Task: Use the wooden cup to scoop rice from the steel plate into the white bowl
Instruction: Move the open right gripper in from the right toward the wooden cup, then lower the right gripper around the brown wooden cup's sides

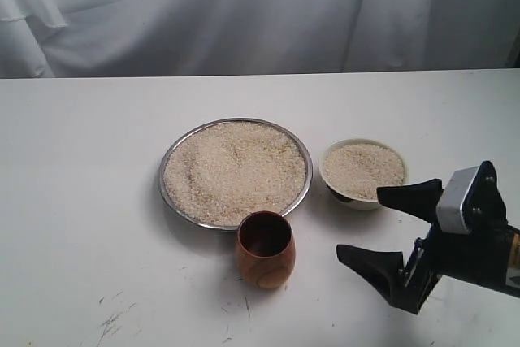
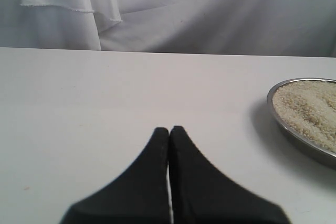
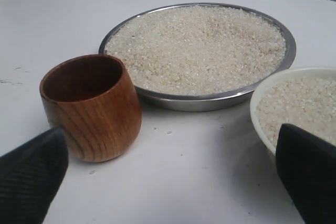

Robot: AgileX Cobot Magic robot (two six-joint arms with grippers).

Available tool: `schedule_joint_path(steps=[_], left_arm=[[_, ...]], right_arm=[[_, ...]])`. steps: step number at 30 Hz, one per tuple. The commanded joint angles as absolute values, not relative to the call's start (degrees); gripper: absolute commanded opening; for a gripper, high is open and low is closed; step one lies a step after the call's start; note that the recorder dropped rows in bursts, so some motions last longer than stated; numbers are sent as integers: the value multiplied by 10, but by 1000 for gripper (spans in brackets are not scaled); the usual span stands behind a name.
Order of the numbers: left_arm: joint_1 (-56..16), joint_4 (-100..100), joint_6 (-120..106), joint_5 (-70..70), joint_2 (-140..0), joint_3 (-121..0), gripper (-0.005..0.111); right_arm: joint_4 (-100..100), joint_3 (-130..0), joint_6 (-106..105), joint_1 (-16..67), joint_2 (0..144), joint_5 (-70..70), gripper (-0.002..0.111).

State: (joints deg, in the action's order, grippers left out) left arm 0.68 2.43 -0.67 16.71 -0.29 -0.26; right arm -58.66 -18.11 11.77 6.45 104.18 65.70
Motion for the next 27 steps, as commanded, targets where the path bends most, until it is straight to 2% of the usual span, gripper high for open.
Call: schedule_joint_path(steps=[1,10,27], left_arm=[[6,25,-5,163,0,0,0],[6,25,-5,163,0,0,0],[6,25,-5,163,0,0,0]], right_arm=[[-591,-193,112,83,1068,661,98],[-591,-217,134,117,1083,657,98],[-559,-220,133,117,1083,657,98]])
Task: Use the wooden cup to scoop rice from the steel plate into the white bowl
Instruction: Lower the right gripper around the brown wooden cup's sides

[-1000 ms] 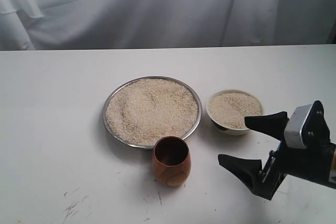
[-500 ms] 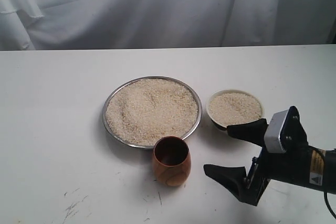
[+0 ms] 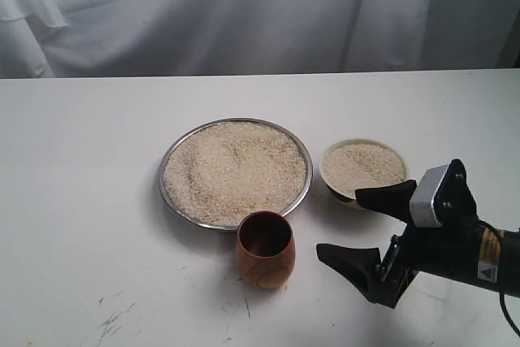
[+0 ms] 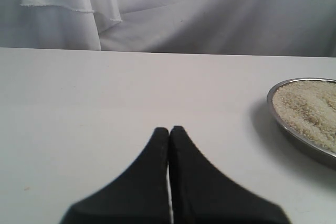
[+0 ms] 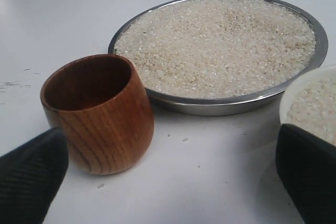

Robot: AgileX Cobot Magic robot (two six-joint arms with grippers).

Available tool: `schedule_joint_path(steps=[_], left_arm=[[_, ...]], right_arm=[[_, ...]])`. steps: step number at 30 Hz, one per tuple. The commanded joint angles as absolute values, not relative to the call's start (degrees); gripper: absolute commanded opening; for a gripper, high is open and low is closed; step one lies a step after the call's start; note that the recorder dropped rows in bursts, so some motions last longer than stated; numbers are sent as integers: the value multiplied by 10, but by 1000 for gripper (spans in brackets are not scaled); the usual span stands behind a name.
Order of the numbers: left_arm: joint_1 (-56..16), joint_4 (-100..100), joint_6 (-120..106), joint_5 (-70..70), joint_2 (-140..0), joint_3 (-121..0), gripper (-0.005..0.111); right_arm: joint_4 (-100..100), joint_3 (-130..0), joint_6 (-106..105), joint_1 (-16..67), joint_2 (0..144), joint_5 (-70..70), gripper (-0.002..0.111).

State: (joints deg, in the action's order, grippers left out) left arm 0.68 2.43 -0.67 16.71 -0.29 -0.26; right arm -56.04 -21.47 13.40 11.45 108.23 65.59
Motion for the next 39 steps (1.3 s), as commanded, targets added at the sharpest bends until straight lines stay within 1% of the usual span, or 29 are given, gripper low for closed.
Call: schedule_joint_path(steps=[1,8,20,25,30,39], left_arm=[[6,25,-5,163,0,0,0],[6,25,-5,163,0,0,0],[6,25,-5,163,0,0,0],[6,25,-5,163,0,0,0],[6,25,-5,163,0,0,0],[6,25,-5,163,0,0,0]], right_arm=[[-559,-220,133,117,1083,660,98],[-560,-243,114,120,1112,663,98],[-579,-273,117,165,1119,659,98],[-574,-273,119,166,1119,657,98],[-551,-275,87,166,1119,688,98],[-566,-327,77,166,1119,683,98]])
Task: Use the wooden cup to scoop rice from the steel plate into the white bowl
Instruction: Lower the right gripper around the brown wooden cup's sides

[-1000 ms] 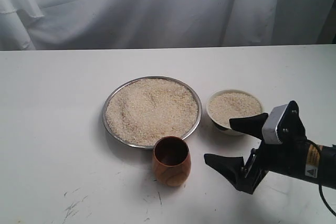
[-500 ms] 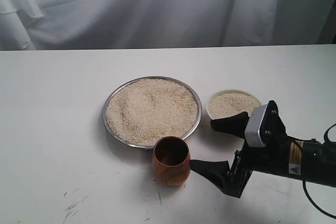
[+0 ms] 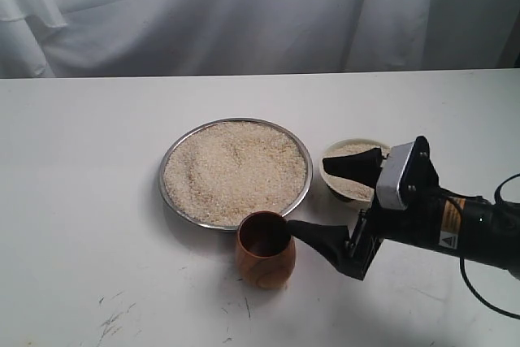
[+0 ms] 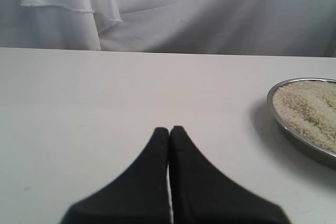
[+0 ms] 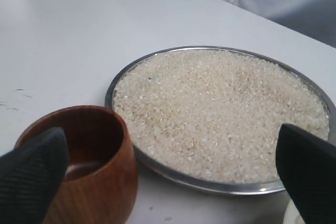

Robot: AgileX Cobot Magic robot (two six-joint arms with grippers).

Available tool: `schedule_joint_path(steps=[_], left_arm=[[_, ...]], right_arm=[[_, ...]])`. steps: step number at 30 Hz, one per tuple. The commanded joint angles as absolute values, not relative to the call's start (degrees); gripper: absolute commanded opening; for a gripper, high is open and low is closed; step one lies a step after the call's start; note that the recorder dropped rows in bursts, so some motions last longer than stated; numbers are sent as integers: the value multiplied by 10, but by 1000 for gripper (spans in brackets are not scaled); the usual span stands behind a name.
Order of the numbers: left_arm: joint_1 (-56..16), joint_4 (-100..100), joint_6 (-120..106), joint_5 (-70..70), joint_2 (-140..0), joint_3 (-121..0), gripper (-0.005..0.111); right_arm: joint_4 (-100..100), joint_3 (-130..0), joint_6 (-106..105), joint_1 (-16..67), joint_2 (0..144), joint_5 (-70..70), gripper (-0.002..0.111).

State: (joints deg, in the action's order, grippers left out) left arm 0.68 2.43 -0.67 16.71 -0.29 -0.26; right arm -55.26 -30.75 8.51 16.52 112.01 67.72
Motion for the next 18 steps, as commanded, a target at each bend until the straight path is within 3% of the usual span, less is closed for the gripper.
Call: schedule_joint_path(steps=[1,18], left_arm=[[6,25,-5,163,0,0,0],[6,25,-5,163,0,0,0]], right_arm=[[-566,-332,77,166,1119,679,98],[-606,-342,82,227,1152,659,98]])
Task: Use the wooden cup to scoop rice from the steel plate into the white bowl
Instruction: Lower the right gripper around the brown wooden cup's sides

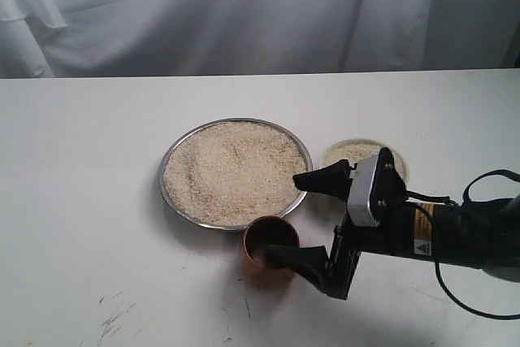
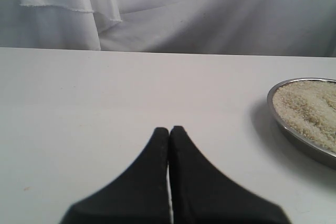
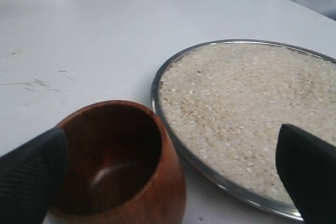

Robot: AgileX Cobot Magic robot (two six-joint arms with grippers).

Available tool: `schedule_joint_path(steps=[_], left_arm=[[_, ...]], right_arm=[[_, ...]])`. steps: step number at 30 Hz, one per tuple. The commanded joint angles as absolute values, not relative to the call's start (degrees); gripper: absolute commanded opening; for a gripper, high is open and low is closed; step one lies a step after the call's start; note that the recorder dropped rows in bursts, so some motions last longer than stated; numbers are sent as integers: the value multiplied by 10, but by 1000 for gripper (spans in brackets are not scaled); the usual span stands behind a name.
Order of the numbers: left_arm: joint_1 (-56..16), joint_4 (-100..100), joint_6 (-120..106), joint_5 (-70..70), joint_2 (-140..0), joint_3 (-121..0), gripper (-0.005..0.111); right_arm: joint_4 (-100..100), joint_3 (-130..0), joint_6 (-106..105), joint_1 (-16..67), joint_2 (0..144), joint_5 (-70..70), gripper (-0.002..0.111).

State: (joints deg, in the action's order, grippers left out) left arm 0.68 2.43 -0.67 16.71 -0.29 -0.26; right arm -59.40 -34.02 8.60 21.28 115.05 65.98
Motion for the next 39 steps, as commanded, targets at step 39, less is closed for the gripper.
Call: schedule_joint_path(steps=[39], left_arm=[[6,25,-5,163,0,0,0]], right_arm=[[-610,-342,123,228,1154,628,98]])
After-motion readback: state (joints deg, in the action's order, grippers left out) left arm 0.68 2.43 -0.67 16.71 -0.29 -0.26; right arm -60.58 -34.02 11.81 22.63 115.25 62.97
